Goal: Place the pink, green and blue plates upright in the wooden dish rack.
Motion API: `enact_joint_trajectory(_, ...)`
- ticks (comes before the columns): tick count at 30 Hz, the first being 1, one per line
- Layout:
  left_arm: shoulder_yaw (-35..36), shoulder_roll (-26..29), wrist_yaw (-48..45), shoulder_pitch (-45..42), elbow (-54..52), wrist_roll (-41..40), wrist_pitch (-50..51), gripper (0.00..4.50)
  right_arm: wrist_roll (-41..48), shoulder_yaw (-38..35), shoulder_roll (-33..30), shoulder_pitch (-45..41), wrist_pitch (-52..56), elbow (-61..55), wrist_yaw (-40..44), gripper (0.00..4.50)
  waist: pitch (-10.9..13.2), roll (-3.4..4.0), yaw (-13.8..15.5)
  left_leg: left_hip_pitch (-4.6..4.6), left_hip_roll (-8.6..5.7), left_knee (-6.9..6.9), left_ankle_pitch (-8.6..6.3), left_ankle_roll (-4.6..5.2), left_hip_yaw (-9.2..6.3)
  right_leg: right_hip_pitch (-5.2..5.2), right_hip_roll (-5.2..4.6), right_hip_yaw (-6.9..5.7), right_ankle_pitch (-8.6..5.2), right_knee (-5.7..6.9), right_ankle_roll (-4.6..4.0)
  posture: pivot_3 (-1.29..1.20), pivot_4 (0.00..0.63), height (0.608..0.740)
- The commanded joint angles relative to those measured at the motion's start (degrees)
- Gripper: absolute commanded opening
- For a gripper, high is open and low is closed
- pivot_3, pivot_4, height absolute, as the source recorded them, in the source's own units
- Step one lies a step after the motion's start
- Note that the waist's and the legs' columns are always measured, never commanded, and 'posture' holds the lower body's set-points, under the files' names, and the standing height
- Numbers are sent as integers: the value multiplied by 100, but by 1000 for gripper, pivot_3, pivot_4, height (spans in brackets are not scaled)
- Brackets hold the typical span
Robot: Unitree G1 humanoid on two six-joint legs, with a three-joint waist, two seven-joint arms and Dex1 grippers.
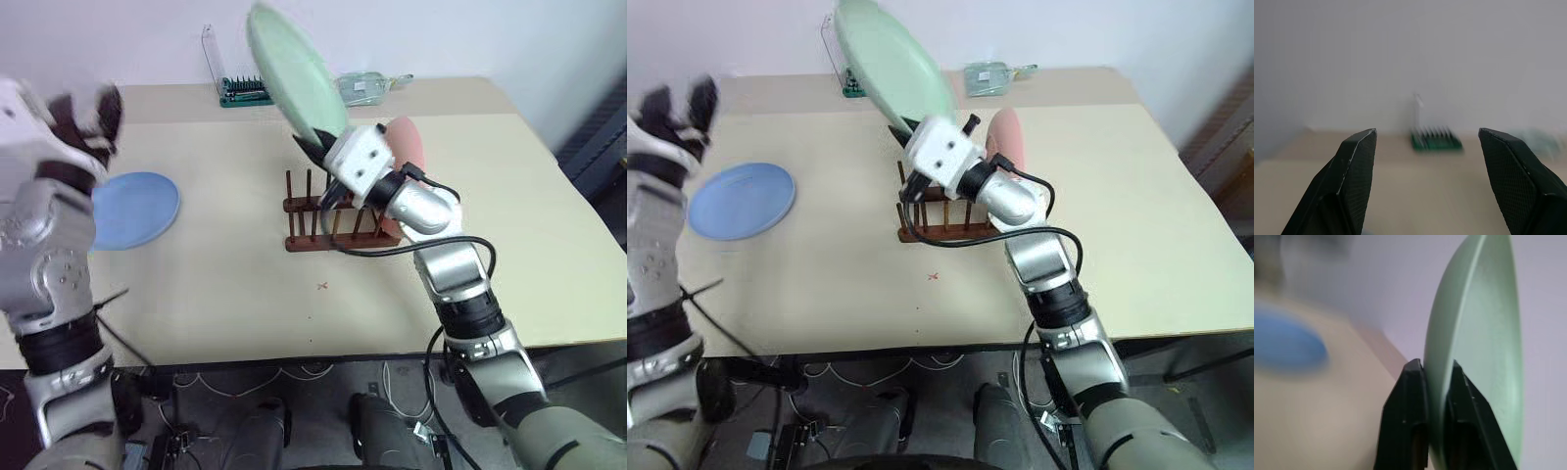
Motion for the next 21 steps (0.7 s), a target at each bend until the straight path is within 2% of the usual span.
enact_joint_trajectory(1, -368, 153, -739, 408, -574, -58, -76, 3399, 1245, -513, 194, 157, 1208, -955, -271, 0, 0, 0, 2, 0, 0, -1, -1, 1, 0, 0, 0, 0, 1, 0, -2, 0, 150, 740)
enact_joint_trajectory(9, -1208, 152, -1859, 1177, -1456, -403, 149, 3399, 2750, -1330, 820, 414, 2908, -1494, -1811, 0, -2, 18, -8, 2, 4, -6, -1, 1, 3, -5, 0, 0, 4, 1, -10, 0, 150, 740)
enact_joint_trajectory(21, -1480, 50, -2051, 1295, -1685, -332, 149, 3399, 3201, -1513, 837, 572, 3367, -1438, -2723, 0, 0, 24, -9, 2, 4, -6, 0, 2, 6, -7, 1, 0, 5, 1, -11, 0, 150, 740)
